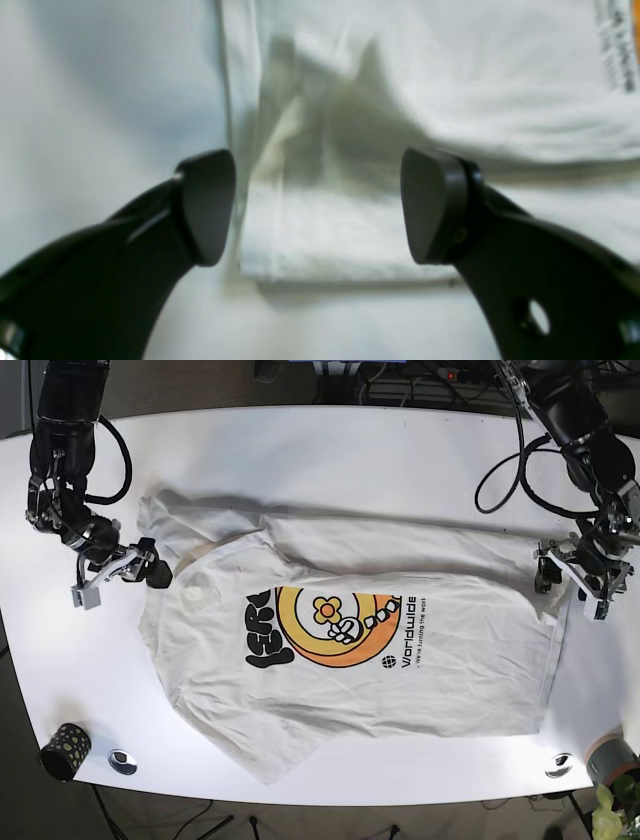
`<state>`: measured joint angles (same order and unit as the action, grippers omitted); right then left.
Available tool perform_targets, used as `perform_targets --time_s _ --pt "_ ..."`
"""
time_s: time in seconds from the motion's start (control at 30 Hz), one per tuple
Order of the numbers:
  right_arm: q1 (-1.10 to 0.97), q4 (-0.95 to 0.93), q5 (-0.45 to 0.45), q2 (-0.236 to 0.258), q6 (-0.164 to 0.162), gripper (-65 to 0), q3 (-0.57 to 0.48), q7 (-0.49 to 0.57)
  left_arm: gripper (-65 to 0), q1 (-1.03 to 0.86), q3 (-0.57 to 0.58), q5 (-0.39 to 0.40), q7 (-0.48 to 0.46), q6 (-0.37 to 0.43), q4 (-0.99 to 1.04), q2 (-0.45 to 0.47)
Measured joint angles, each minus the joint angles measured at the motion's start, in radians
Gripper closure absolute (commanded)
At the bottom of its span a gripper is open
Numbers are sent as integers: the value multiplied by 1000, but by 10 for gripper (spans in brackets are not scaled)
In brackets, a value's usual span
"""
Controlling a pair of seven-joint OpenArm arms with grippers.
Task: Fold the T-shirt properly
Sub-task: 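Hold the shoulders with both grippers and drag the shirt further, adjusting grip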
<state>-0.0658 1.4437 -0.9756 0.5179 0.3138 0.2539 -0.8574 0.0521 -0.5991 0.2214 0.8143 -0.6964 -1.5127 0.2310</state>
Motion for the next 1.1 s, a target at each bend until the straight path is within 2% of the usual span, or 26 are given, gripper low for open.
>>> perform_targets --time_s 0.13,0.2,0.3,0.43,0.47,0.53,0.77,0.9,1.0,1.1 --pt "-61 100 155 -12 1 -400 4 0 -471 -84 2 10 -96 -3 -82 0" --pt "-92 157 240 -46 1 -400 14 3 -471 -115 0 1 -117 -2 -83 -1" --pt "-132 210 294 -96 20 -400 43 5 -471 -145 -5 -9 -166 -1 -76 0" --pt "-156 209 379 -137 4 -400 86 -7 -471 -153 -4 -12 -188 -1 -48 0" --pt "-162 209 382 -141 13 -400 95 -6 -471 -153 -4 -11 -196 -1 -40 0" --pt "-166 209 403 -143 55 -400 99 0 -471 -152 -3 -7 -218 -1 -20 5" --pt "-163 209 551 -205 129 -400 95 8 -471 -153 -6 -12 -248 0 24 22" --pt "-163 209 617 -227 157 -400 101 45 -471 -151 -3 -51 -250 -1 26 25" --pt "-163 209 660 -245 166 -400 100 64 -471 -150 -2 -64 -255 23 26 25" --pt "-159 194 665 -261 176 -400 99 77 -471 -149 -1 -68 -255 51 26 27"
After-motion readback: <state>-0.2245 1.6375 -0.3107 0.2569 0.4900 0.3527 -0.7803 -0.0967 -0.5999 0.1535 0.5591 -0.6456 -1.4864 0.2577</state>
